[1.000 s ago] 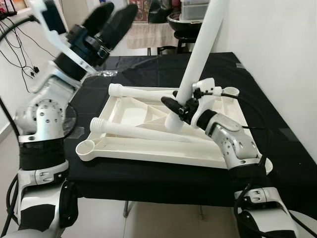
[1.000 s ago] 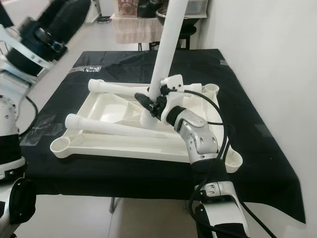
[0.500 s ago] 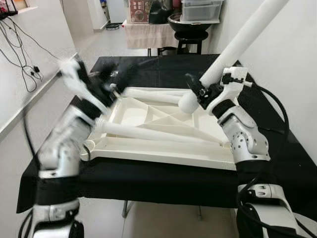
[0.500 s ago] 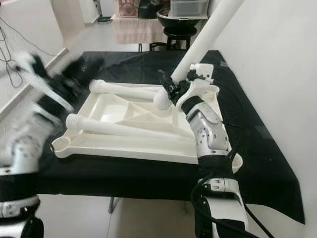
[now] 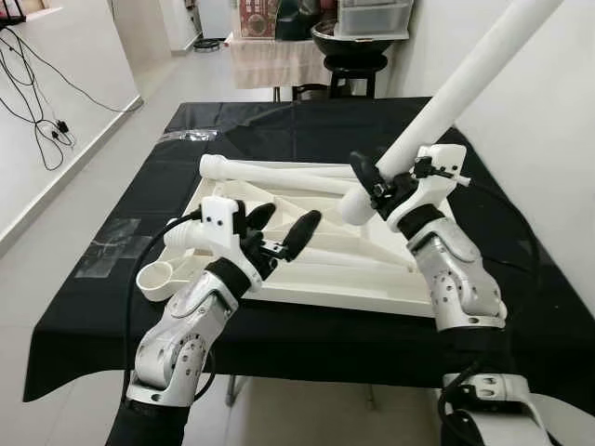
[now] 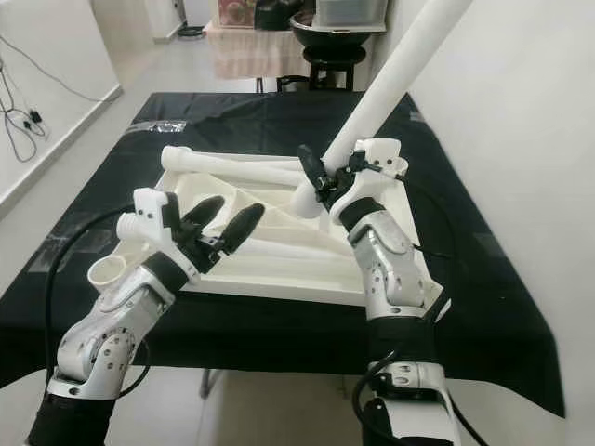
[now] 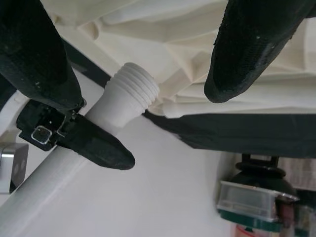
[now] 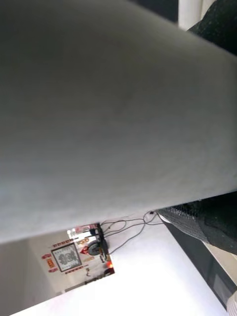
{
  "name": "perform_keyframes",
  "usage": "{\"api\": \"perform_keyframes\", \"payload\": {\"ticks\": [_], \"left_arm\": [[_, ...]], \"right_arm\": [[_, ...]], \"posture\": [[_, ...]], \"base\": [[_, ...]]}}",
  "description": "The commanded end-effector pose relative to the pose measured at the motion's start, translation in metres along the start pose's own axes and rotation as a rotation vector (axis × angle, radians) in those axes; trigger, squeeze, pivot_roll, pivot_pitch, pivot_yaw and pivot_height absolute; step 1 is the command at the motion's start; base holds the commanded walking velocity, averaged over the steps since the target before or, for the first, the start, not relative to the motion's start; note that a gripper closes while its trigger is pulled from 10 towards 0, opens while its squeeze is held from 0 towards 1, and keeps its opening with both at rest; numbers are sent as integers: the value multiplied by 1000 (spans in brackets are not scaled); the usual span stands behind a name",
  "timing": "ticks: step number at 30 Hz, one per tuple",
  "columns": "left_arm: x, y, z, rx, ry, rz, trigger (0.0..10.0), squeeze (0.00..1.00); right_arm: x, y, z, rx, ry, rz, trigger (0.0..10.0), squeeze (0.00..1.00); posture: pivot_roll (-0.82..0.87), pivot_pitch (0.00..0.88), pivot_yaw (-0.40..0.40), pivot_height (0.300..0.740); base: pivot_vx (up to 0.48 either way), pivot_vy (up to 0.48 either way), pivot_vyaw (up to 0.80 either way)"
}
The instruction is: Building children table
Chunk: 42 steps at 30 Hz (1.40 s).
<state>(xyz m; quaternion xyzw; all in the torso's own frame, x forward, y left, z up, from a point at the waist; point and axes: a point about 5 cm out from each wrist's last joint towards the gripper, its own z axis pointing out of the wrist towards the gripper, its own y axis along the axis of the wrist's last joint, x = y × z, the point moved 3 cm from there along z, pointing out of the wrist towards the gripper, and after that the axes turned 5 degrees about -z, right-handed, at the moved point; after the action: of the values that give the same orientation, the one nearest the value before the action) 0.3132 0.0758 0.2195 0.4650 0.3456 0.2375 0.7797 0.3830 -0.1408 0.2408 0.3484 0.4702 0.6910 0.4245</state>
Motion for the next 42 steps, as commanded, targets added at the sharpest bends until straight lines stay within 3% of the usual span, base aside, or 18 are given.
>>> {"api": "perform_keyframes", "payload": {"ticks": [1,7,26,28,30,34,36,38,42], "left_arm": [[-3,-1,0,8,-15,4,10000,0],[-8,-7,0,32,-32,6,10000,0],[-4,-41,-21,165,9,69,10000,0],[-6,-46,-24,189,-6,87,10000,0],[-9,-55,-31,239,-30,122,10000,0],[-10,-60,-35,263,-35,130,10000,0],[-10,-61,-37,267,-28,127,10000,0],[-9,-61,-38,269,-15,124,10000,0],[-9,-60,-39,266,-11,131,10000,0]], "right_arm": [[0,12,0,-53,2,-8,10000,0],[-3,14,-1,-57,-9,-39,10000,0],[0,21,-4,-76,40,-56,10000,0],[3,20,-7,-57,106,-86,10000,0],[11,14,-18,12,251,-177,10000,0],[12,7,-27,80,341,-266,10000,0],[7,3,-31,126,362,-313,10000,0],[-11,-5,-43,224,367,-383,10000,0],[-21,-8,-54,276,373,-362,10000,0]], "posture": [[-18,67,24,740],[-16,67,24,740],[9,90,25,740],[9,97,26,740],[9,103,26,740],[9,112,25,740],[7,119,25,740],[7,127,20,740],[11,135,15,740]], "base": [[0,-480,0],[0,-472,0],[0,0,0],[0,0,0],[0,0,0],[0,0,0],[0,0,0],[0,0,0],[0,0,0]]}}
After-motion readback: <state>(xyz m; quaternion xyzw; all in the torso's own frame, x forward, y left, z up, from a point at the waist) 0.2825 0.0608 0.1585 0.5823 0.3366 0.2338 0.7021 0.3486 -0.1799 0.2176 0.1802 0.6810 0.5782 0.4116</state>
